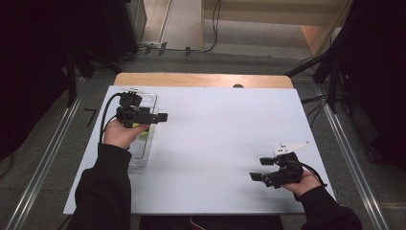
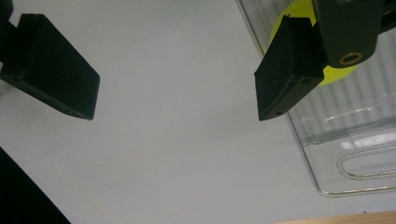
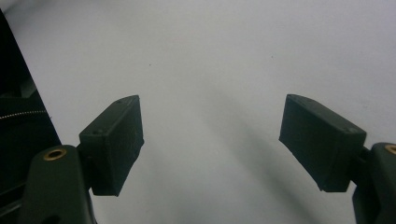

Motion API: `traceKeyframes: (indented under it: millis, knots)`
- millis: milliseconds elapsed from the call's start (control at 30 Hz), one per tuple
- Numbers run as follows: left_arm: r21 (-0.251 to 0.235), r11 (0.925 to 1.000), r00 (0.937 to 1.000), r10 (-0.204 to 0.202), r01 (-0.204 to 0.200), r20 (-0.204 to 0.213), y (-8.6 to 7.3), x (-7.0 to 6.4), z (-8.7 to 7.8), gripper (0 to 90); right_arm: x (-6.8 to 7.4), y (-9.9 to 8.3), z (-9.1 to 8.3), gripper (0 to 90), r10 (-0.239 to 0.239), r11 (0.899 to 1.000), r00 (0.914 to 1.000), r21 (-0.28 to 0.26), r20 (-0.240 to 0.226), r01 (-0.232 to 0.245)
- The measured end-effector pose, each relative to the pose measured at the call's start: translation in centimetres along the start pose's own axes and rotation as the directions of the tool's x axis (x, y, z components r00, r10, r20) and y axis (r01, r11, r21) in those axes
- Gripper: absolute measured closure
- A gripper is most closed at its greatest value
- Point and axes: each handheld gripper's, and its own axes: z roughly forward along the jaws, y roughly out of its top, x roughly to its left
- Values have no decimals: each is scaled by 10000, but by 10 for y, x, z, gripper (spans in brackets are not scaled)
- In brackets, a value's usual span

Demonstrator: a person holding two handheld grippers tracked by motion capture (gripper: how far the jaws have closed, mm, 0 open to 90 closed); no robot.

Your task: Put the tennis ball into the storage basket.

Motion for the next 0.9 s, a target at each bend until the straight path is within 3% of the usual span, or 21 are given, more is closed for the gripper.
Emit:
traceKeyframes:
  millis: [300, 433, 667, 800, 900]
  knots:
    - [34, 9998, 9986, 179, -181, 492, -10, -8, -2, 144, 0, 0, 0, 197, 15, 10000, 10000, 0, -4, -15]
    - [167, 9993, 9984, 341, -349, 459, -15, -11, -1, 145, 0, 0, 0, 197, 18, 10000, 10000, -10, -19, -18]
    - [10, 9991, 9960, 424, -426, 786, -23, -15, -3, 151, 0, 0, -1, 197, 34, 10000, 10000, -6, -3, -34]
    - [105, 9974, 9954, 700, -708, 649, -28, -21, -3, 153, 0, 0, -1, 197, 42, 10000, 10000, -11, 15, -42]
    - [90, 9974, 9937, 711, -722, 862, -32, -24, -4, 153, 0, 0, -1, 197, 44, 10000, 10000, -20, -15, -44]
